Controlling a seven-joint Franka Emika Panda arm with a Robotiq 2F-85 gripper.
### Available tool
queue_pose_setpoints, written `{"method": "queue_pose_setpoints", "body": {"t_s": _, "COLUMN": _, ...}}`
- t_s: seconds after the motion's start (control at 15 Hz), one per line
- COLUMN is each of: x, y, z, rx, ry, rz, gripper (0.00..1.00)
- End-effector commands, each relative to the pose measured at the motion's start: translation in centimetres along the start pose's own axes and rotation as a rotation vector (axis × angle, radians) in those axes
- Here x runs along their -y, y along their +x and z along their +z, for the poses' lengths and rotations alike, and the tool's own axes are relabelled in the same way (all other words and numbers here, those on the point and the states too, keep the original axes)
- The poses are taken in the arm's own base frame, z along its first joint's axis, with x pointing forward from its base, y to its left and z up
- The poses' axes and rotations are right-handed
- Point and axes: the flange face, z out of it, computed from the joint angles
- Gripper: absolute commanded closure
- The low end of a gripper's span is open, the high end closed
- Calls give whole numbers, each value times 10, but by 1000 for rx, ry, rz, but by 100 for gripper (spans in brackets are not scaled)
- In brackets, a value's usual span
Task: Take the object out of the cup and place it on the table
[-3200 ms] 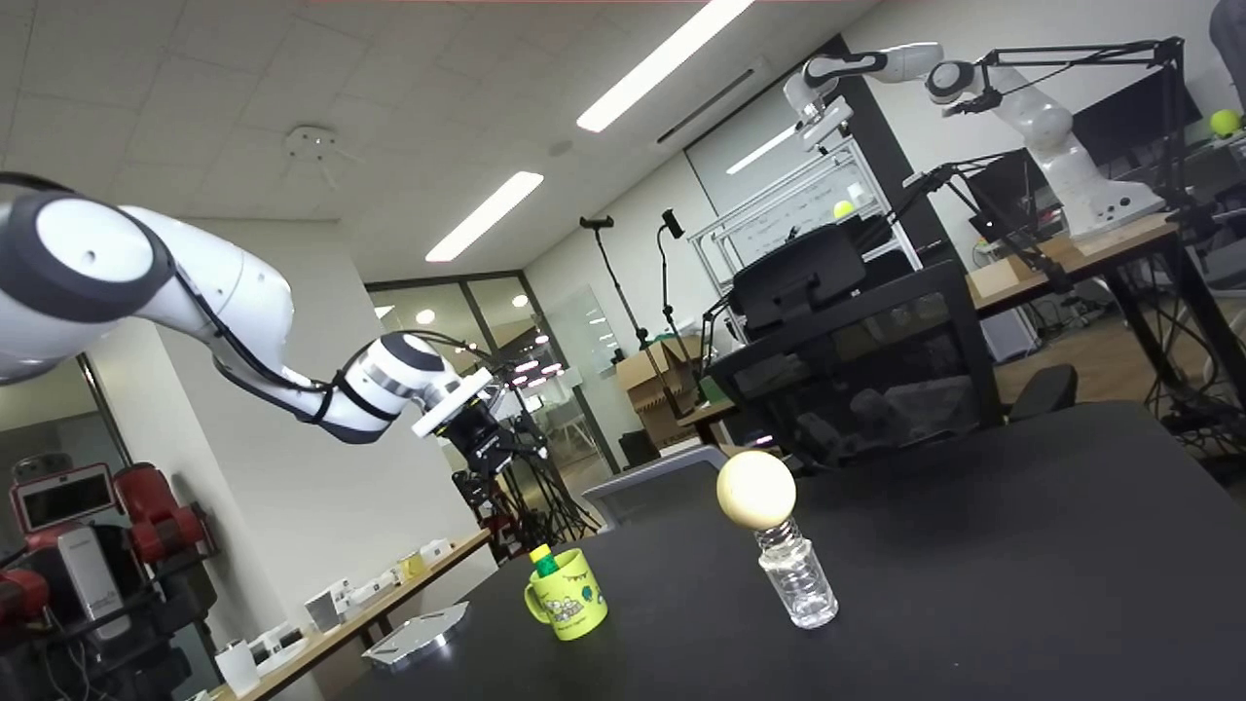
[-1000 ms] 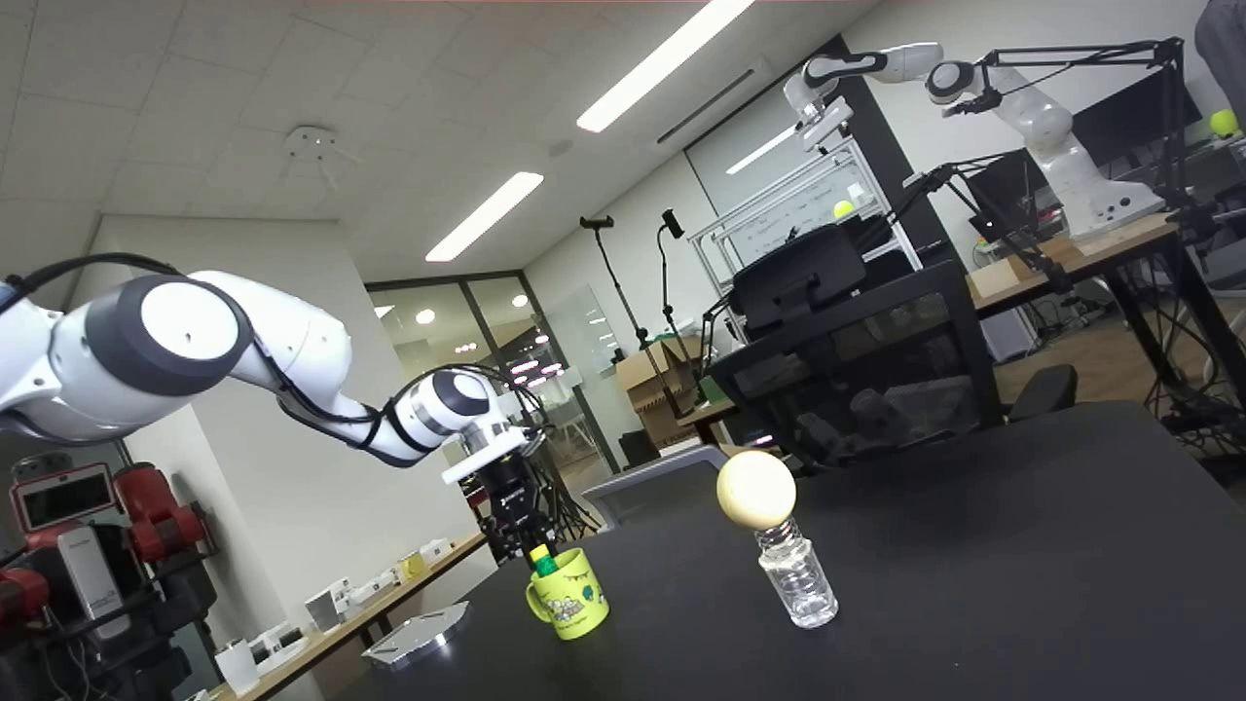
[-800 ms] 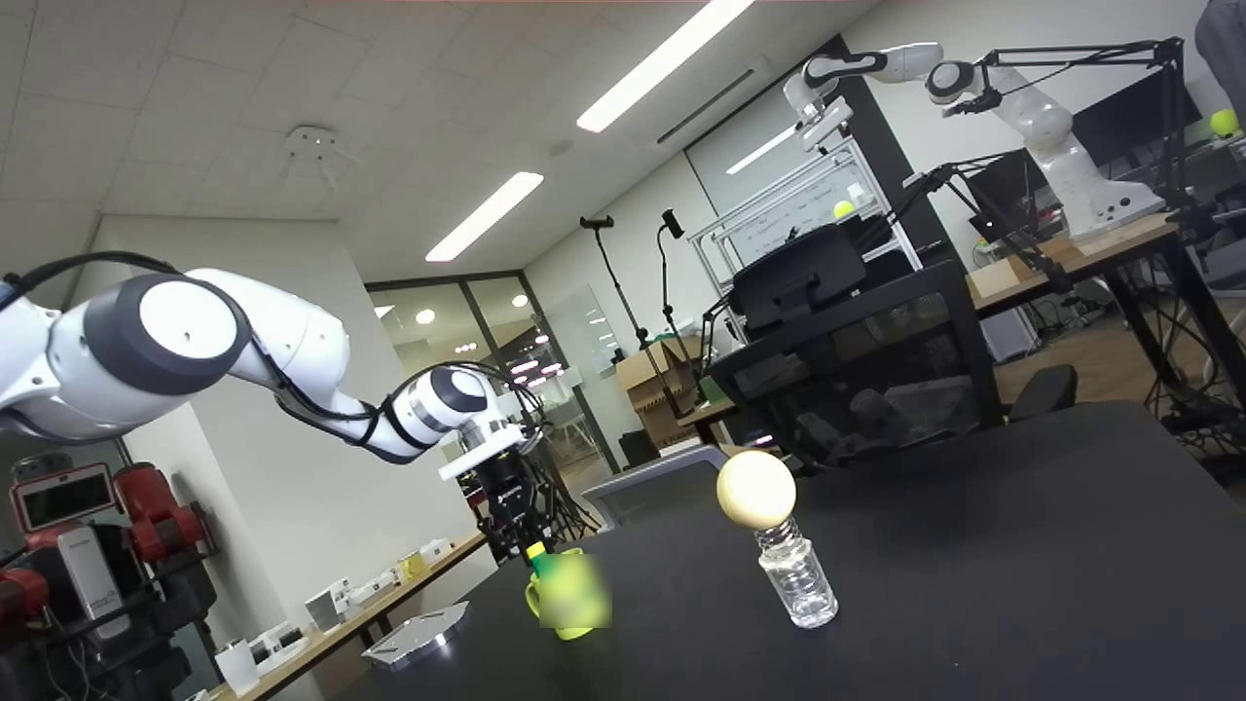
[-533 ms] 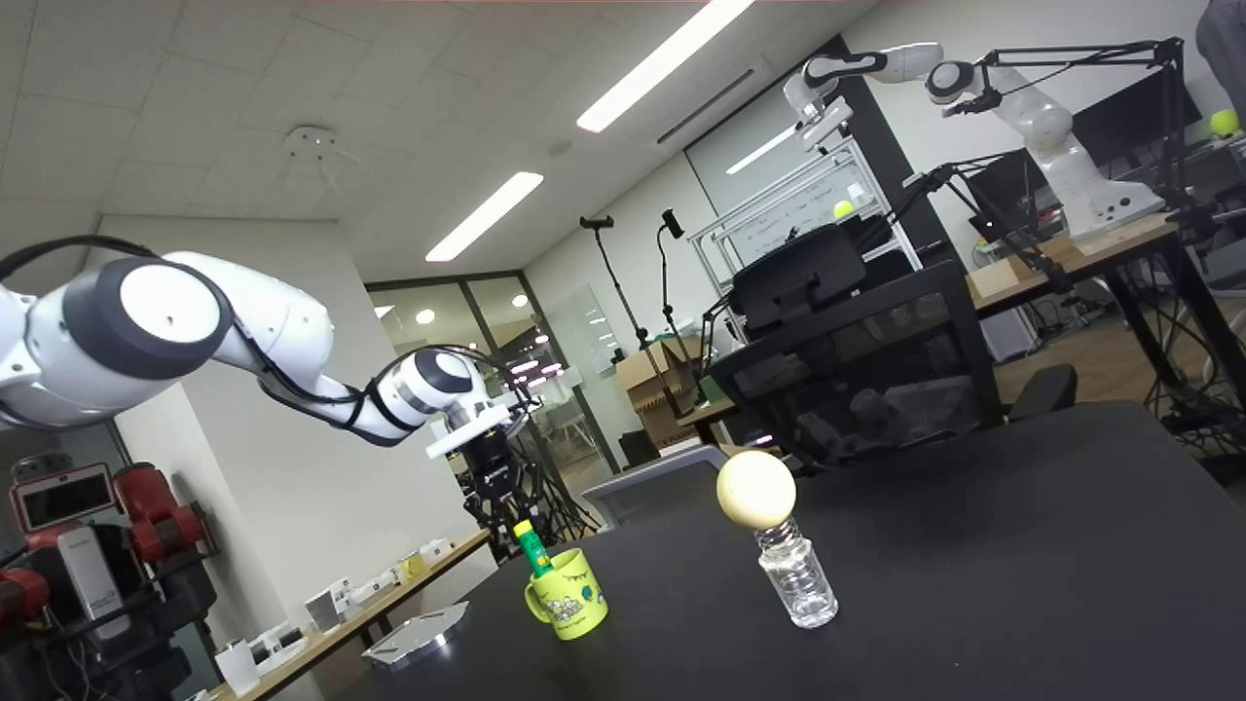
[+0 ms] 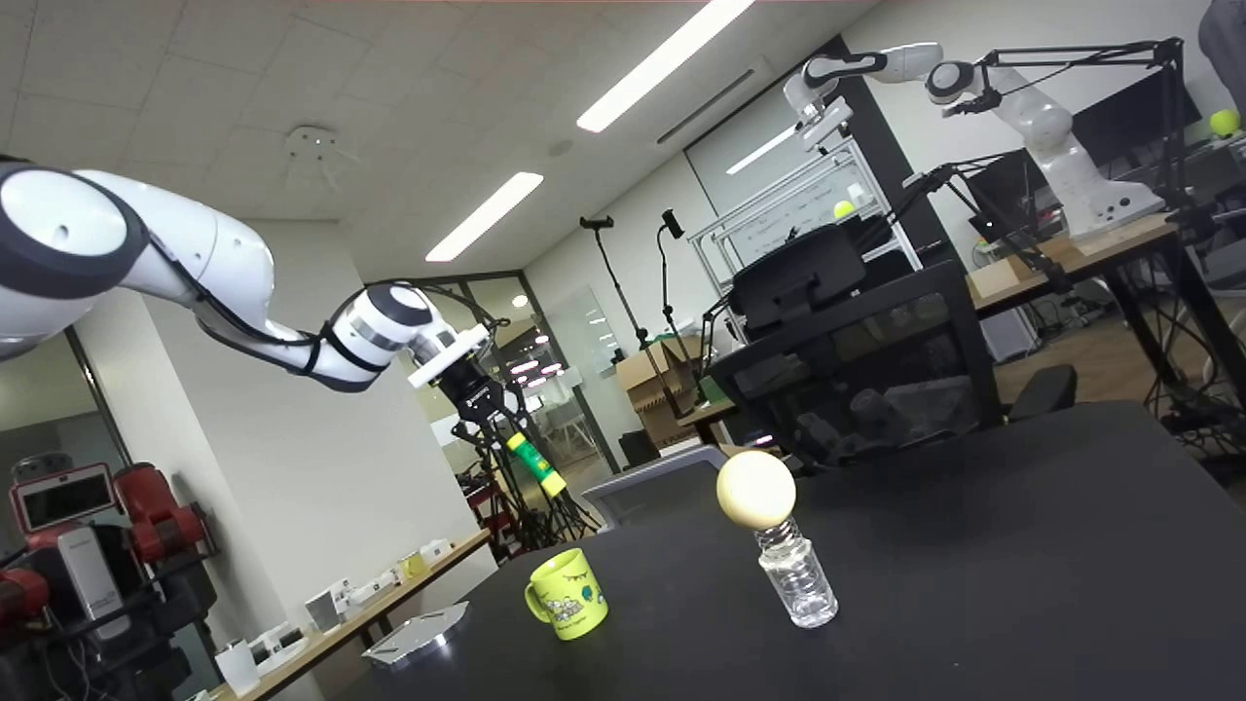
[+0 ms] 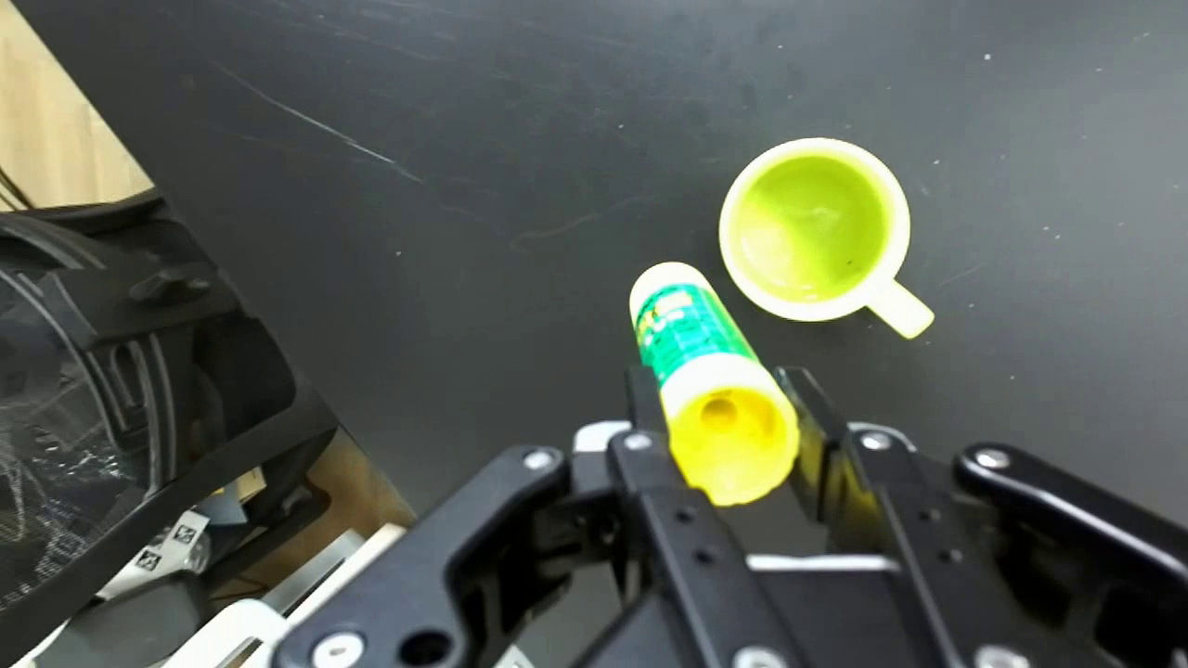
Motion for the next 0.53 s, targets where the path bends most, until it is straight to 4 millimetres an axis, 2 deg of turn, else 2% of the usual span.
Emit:
{"method": "queue_pose_setpoints", "body": {"t_s": 0.0, "x": -36, "y": -17, "z": -5, "rx": -47, "ry": -25, "rz": -27, "gripper": 91}}
{"method": "queue_pose_setpoints", "body": {"t_s": 0.2, "x": -64, "y": -23, "z": 9, "rx": -77, "ry": -14, "rz": -59, "gripper": 91}}
{"method": "queue_pose_setpoints", "body": {"t_s": 0.47, "x": -90, "y": -27, "z": 48, "rx": -127, "ry": 83, "rz": -113, "gripper": 91}}
